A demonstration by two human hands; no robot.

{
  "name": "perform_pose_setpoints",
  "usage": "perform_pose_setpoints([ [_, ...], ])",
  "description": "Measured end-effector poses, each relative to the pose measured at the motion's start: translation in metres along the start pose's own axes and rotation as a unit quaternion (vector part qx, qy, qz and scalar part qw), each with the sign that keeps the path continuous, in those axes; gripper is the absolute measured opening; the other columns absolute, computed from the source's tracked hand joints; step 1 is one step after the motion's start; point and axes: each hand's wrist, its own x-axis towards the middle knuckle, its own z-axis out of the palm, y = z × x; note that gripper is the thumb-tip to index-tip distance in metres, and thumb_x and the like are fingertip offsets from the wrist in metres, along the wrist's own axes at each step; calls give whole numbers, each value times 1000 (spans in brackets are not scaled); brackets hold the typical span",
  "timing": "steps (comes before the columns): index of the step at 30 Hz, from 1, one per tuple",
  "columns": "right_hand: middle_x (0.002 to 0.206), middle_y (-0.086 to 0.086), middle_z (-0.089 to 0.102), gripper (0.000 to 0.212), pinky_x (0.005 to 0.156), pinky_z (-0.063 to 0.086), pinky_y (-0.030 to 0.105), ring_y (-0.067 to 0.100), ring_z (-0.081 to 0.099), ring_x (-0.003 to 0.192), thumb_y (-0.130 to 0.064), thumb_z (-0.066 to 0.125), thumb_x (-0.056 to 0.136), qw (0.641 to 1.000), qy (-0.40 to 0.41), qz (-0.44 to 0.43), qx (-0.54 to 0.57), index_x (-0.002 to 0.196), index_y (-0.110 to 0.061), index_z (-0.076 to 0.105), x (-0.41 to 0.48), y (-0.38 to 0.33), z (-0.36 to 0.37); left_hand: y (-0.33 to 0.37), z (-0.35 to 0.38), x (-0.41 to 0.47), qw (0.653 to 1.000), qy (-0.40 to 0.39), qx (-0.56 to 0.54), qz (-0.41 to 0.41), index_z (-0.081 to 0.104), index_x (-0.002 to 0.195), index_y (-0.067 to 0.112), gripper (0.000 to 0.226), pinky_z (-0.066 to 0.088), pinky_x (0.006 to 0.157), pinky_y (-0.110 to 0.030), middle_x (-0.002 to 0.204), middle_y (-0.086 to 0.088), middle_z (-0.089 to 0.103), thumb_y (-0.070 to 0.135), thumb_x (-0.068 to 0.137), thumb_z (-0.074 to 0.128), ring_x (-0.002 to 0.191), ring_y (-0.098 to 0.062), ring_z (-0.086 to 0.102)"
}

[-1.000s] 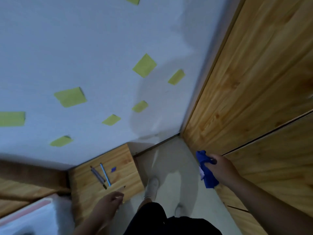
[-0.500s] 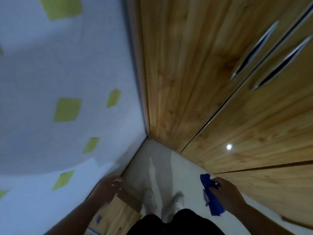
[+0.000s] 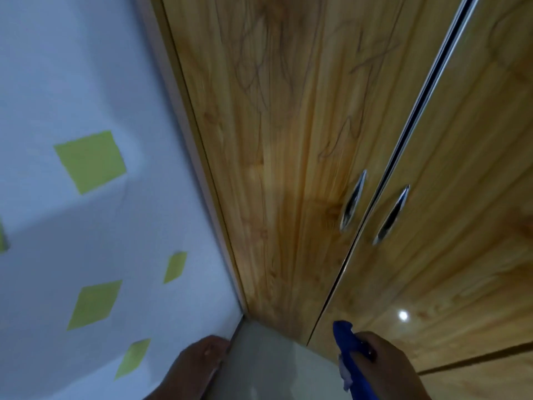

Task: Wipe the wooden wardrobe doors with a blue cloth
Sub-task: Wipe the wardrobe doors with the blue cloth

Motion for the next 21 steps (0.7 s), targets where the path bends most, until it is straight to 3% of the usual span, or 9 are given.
perform_pose_setpoints([
  [3,87,-18,73,19,74,55,28,-3,67,74,-33,67,91,995,58,-61,52,90,-51,65,-6,-54,-40,60,-27,7,994,36,-1,103,76,98,33,28,49,66,-9,92,0,78,15,105,57,77,-3,68],
  [6,92,-32,67,32,65,49,22,-6,66,78,-36,64,92,978,99,-164,85,93,-67,58,-17,-115,-79,125,-58,9,968,86,-5,238,73,100,50,17,51,73,-12,95,19,77,55,96,58,86,-1,71],
  [9,90,-30,69,28,63,49,22,-4,66,76,-37,62,92,952,137,-259,88,100,-64,59,-39,-172,-110,189,-91,-6,936,121,4,331,68,110,57,39,54,81,-20,101,25,75,81,88,47,97,2,71],
  [13,81,-18,73,17,56,51,20,3,68,67,-35,65,88,896,216,-369,114,95,-51,66,-67,-244,-151,261,-130,-30,890,155,-25,428,66,108,63,29,51,80,-22,100,30,73,75,88,49,94,8,68],
  [17,85,-20,72,12,54,53,26,2,68,72,-46,63,85,850,279,-436,99,97,-48,66,-87,-304,-193,317,-168,-59,845,190,-47,497,68,108,58,29,53,81,-26,98,24,74,69,89,49,95,2,70],
  [21,87,-30,69,12,50,47,11,-8,65,75,-46,65,85,794,347,-492,81,91,-57,63,-106,-353,-235,359,-208,-85,795,243,-38,554,69,109,54,25,51,81,-19,102,25,74,62,93,51,97,3,69],
])
